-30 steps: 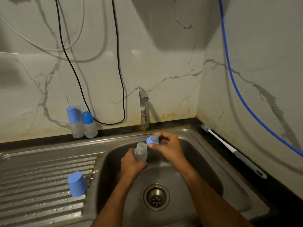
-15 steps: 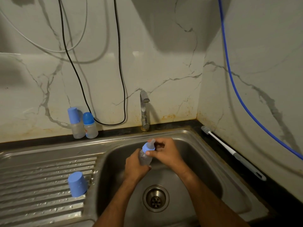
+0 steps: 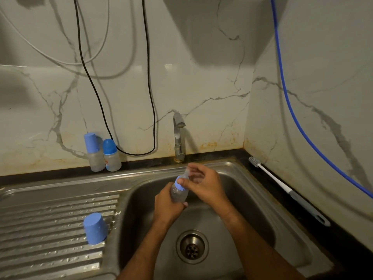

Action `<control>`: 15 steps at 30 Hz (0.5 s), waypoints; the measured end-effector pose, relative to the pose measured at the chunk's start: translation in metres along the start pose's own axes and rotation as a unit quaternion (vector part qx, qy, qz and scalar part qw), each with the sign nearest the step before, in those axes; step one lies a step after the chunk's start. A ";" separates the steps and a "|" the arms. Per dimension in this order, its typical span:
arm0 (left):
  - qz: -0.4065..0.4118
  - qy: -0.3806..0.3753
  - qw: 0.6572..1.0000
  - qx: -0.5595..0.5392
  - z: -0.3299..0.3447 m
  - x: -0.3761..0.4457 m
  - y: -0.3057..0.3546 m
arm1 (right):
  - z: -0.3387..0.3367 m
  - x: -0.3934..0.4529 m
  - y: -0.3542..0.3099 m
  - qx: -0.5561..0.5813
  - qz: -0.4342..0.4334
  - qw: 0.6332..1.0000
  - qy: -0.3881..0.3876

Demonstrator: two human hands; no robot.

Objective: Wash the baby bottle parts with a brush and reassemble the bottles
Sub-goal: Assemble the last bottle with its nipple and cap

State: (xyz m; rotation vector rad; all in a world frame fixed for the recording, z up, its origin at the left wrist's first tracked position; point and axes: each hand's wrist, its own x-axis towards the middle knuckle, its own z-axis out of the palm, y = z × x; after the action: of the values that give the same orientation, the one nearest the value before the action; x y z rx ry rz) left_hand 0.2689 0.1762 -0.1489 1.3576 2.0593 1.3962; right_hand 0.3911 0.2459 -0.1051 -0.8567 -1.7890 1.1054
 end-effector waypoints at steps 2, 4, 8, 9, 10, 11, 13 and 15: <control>0.004 -0.005 1.000 -0.005 0.001 -0.001 0.000 | -0.002 -0.001 0.000 0.027 -0.010 0.999 -0.037; -0.003 -0.016 1.000 -0.006 0.001 -0.002 0.000 | 0.002 -0.003 0.003 0.004 -0.014 0.999 -0.036; -0.021 -0.017 1.000 -0.012 0.001 -0.002 0.002 | 0.011 -0.004 0.004 -0.067 -0.021 0.997 0.012; -0.022 -0.015 1.000 -0.015 0.000 -0.003 0.003 | 0.009 -0.003 0.004 -0.072 -0.021 0.997 0.013; -0.023 -0.014 0.999 -0.021 0.000 -0.003 0.004 | 0.008 -0.002 0.005 -0.060 -0.018 0.998 0.006; -0.022 -0.015 0.999 -0.027 -0.001 -0.003 0.003 | 0.006 -0.002 0.005 -0.034 -0.014 0.999 -0.007; -0.014 -0.020 0.999 -0.034 0.000 -0.003 0.002 | 0.001 -0.001 0.007 0.013 -0.013 0.999 -0.040; -0.005 -0.025 0.999 -0.030 0.001 -0.004 0.001 | 0.001 -0.003 0.006 -0.001 -0.025 0.999 -0.048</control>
State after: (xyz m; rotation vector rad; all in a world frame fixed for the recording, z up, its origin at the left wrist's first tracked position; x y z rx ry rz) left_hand 0.2716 0.1737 -0.1495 1.3425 1.9734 1.3960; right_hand 0.3918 0.2450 -0.1120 -0.7657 -1.8806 1.1294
